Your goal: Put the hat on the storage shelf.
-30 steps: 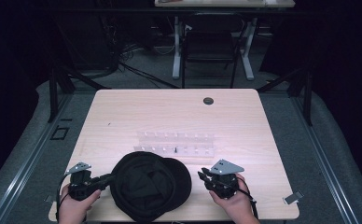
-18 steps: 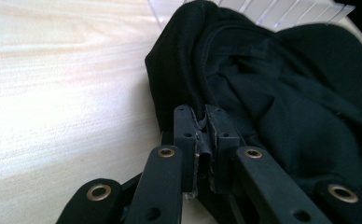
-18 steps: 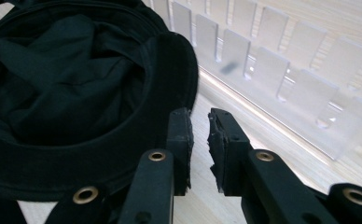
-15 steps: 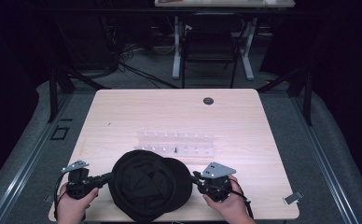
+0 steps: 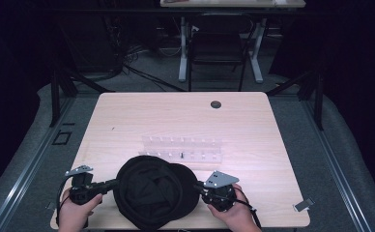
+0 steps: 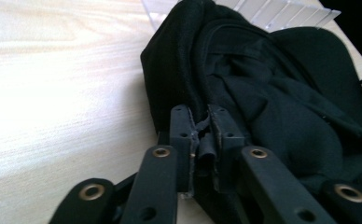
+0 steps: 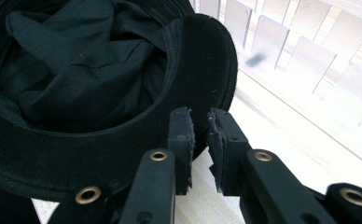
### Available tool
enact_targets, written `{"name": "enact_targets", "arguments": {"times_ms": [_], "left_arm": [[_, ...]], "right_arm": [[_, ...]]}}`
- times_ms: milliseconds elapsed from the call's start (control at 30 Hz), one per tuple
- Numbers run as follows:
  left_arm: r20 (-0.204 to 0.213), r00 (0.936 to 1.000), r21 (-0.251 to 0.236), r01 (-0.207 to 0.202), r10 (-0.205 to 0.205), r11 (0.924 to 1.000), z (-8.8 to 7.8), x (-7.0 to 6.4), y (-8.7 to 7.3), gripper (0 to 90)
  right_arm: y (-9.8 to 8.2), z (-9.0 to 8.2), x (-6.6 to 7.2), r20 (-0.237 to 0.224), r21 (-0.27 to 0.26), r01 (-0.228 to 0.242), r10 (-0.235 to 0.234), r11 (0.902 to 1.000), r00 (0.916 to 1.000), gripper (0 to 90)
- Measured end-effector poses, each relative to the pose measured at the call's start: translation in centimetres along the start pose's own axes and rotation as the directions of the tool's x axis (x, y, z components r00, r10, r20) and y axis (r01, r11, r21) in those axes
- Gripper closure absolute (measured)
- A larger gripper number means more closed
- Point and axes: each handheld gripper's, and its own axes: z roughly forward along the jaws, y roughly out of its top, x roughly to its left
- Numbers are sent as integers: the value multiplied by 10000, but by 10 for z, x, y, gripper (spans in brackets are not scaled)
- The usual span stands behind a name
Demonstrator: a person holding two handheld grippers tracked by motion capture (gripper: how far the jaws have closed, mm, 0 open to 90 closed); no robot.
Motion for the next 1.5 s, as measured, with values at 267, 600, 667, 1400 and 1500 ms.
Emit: {"name": "enact_targets", "arguments": {"times_ms": [267,600,667,1400,1500], "left_arm": [[67,9990,1483,433,-448,9880,7,9,12,733],[-218,9947,3500,1021,-1009,9312,13,10,41,672],[-316,9949,3778,1009,-961,9204,14,9,45,663],[-752,9908,4904,1352,-1128,8610,26,1,56,807],[-797,9918,4824,1257,-995,8669,25,-1,56,822]], "right_arm": [[-1,1,0,-44,-158,-135,135,9998,9999,794],[-2,1,-1,-41,-163,-169,168,9997,9998,794],[-2,1,-1,-38,-171,-162,162,9997,9999,794],[-4,1,-2,-102,-268,-287,284,9992,9995,793],[-5,2,-3,-116,-290,-321,317,9991,9994,793]]}}
